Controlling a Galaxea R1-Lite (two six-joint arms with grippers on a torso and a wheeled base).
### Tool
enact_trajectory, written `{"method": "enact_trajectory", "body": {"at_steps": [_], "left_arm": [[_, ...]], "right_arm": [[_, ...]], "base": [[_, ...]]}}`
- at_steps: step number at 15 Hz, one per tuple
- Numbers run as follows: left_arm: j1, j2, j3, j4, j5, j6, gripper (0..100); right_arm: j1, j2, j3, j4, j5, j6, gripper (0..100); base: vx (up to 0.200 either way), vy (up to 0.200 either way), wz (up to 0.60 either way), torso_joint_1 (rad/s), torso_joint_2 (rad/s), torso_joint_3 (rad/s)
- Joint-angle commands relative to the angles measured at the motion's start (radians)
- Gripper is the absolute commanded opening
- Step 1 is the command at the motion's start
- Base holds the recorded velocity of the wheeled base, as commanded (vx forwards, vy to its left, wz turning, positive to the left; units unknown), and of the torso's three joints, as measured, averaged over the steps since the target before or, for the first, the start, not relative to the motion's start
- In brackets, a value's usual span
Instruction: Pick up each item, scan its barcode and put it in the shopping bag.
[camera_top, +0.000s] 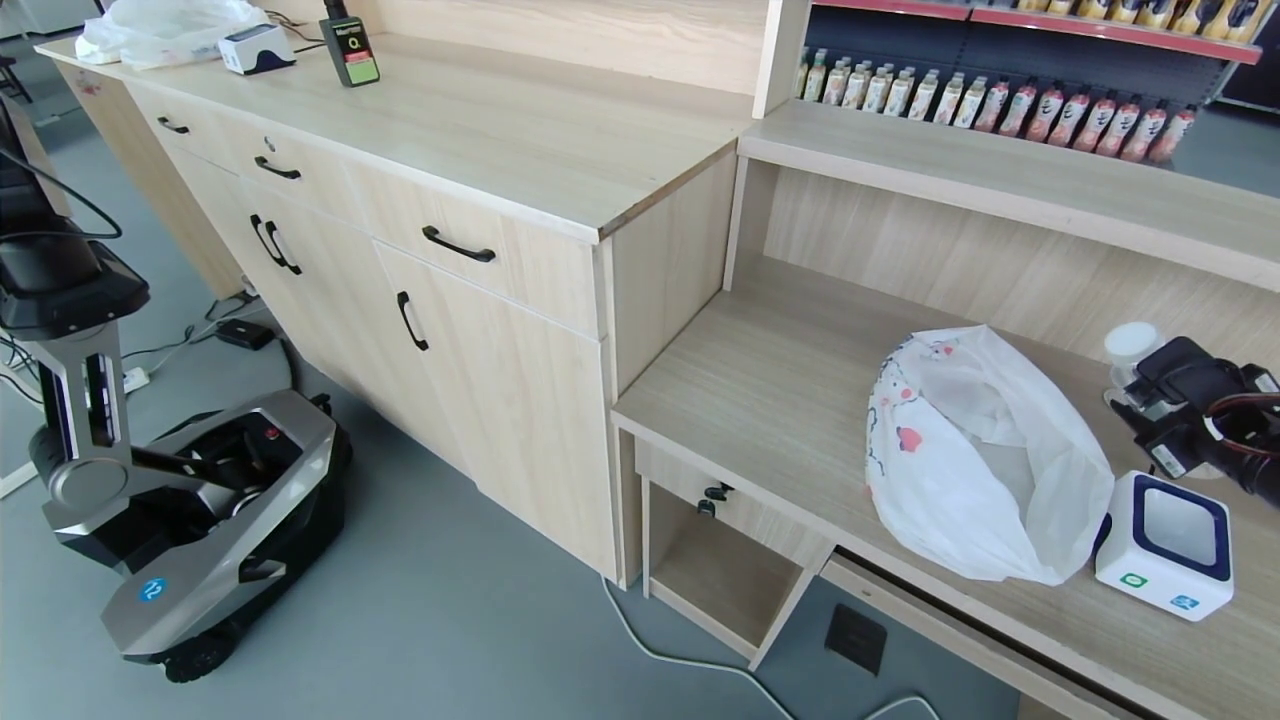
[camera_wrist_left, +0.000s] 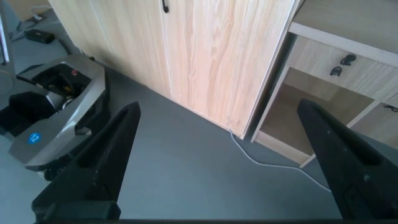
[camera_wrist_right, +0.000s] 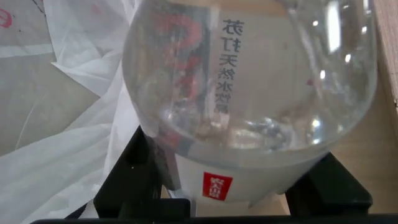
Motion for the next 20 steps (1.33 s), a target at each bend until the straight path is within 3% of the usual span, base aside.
{"method": "enact_trajectory", "body": {"at_steps": [1,11,16,20], "left_arm": [[0.0,0.0,0.0,0.0,0.0,0.0,100],[0.0,0.0,0.0,0.0,0.0,0.0,100],[0.0,0.0,0.0,0.0,0.0,0.0,100],[-0.002,0.0,0.0,0.0,0.0,0.0,100]], "right_arm": [[0.0,0.027,0.003,-0.002,0.011,-0.016,0],[0.003,0.093,-0.004,-0.074,0.041,-0.09,0],[0.04,-0.002,-0.072,-0.042,0.037,-0.012,0],[0.178,-0.438,-0.141,0.538,-0.043,0.468,0]], "base": [[0.0,0.0,0.0,0.0,0.0,0.0],[0.0,0.0,0.0,0.0,0.0,0.0],[0.0,0.0,0.0,0.0,0.0,0.0],[0.0,0.0,0.0,0.0,0.0,0.0]]}}
